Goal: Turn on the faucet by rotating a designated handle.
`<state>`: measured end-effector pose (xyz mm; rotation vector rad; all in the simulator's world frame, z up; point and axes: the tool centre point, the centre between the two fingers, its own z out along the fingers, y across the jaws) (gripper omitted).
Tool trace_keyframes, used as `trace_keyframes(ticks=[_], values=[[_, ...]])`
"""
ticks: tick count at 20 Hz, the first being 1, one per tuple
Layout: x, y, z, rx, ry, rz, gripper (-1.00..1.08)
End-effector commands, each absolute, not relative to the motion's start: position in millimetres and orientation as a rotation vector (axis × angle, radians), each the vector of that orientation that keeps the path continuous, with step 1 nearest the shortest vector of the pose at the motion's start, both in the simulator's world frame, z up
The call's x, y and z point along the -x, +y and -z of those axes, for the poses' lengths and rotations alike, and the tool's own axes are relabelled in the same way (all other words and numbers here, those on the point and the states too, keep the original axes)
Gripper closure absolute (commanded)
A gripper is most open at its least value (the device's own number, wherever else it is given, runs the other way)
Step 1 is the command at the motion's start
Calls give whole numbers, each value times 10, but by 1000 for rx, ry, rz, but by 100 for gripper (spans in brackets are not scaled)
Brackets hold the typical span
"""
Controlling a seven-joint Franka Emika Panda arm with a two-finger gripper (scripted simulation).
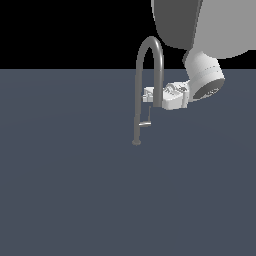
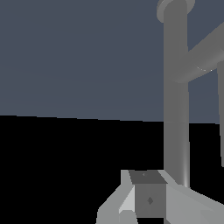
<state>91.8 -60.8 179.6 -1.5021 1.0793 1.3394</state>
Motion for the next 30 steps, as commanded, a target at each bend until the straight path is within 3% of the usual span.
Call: trace_keyframes(ticks=[1,11,30], values=[[-917,-642,-1690,1464,1079,-1358,108],[-896,-706,-1482,1393,1079,-1393,108],[-735,-747,-1538,1393,1079,-1393,108]])
